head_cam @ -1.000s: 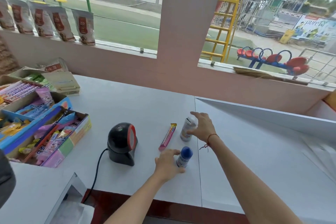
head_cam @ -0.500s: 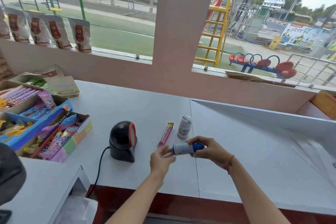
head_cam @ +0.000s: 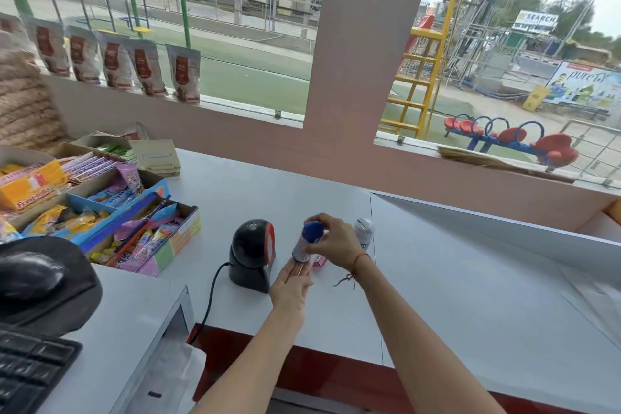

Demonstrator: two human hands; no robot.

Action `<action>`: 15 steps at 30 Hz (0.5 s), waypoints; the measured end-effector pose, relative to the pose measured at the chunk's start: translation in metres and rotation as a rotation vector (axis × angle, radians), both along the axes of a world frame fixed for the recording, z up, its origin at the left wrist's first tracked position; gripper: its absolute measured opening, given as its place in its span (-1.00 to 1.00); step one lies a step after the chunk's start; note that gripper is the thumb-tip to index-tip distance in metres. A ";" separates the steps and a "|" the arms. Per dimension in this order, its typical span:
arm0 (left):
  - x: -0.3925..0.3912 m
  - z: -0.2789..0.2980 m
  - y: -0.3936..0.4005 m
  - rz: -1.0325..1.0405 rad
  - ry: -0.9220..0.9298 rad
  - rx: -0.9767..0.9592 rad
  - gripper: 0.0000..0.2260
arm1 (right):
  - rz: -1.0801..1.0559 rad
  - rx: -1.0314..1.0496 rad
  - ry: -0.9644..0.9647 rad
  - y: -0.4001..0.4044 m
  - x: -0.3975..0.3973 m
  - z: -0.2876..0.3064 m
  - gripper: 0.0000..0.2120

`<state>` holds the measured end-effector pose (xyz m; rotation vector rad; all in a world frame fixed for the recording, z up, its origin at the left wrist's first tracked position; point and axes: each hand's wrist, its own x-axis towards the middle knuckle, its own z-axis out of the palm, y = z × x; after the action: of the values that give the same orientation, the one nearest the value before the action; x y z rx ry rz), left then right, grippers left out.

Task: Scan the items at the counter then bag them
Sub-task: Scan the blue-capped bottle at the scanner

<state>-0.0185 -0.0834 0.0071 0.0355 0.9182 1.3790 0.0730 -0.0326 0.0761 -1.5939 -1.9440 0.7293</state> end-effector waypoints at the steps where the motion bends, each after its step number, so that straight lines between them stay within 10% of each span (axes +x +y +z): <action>1: -0.001 0.000 0.001 0.002 0.006 -0.001 -0.46 | -0.008 -0.005 0.011 0.002 0.002 -0.001 -0.57; 15: 0.001 -0.030 0.026 0.096 0.052 -0.083 -0.59 | 0.002 -0.051 -0.031 0.019 -0.008 -0.012 -0.55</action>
<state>-0.0175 -0.0571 -0.0225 -0.0364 1.0312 1.4325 0.0651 -0.0131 0.0645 -1.6430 -1.9639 0.7647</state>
